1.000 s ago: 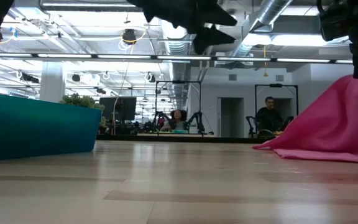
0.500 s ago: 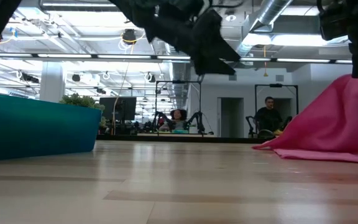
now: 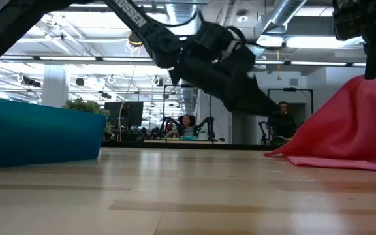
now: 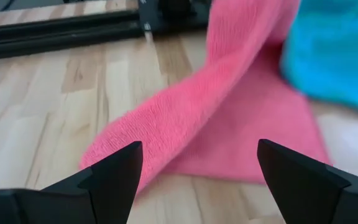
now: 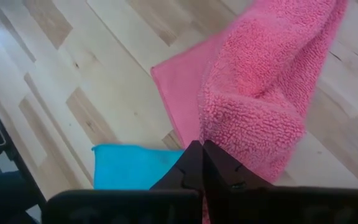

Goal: Fold microfiber towels
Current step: Fold the pink microfiber towel

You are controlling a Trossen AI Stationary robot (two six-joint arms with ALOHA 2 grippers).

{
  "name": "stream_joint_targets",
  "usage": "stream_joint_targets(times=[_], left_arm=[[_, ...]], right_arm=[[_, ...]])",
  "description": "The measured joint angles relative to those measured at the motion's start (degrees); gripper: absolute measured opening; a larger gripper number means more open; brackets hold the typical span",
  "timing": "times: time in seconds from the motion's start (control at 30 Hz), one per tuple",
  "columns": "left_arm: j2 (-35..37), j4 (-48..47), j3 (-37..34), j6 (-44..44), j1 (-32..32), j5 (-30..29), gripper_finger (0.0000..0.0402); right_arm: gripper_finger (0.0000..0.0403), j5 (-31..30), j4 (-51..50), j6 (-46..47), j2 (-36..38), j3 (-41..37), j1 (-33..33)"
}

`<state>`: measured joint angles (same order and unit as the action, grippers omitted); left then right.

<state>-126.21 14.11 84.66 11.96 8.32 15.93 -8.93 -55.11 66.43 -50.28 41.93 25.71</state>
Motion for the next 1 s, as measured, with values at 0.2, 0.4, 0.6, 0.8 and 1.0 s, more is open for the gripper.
stream_joint_targets(times=[0.2, 0.4, 0.6, 0.8, 1.0], left_arm=[[-3.46, -0.01, 1.77, 4.96, -1.06, -7.02, 0.0309], [-7.04, 0.54, 5.08, 9.68, -1.47, -10.03, 0.0309], [-9.97, -1.68, 9.74, 9.67, -1.47, -11.35, 0.0296], [-9.97, -6.8, 12.57, 10.0, -1.01, -16.0, 0.0211], [-9.88, -12.16, 13.2, 9.6, -0.48, -14.57, 0.0086]], right_arm=[[0.0018, 0.0, 1.4, 0.03, 0.0, 0.0, 0.0], [0.0022, 0.02, 3.25, 0.63, 0.0, 0.0, 0.02], [0.0018, 0.03, 5.21, 0.69, 0.0, 0.0, 0.25], [0.0021, 0.02, 5.05, 0.57, 0.0, 0.0, 0.24], [0.0022, -0.02, 5.04, -0.44, 0.0, 0.0, 0.24]])
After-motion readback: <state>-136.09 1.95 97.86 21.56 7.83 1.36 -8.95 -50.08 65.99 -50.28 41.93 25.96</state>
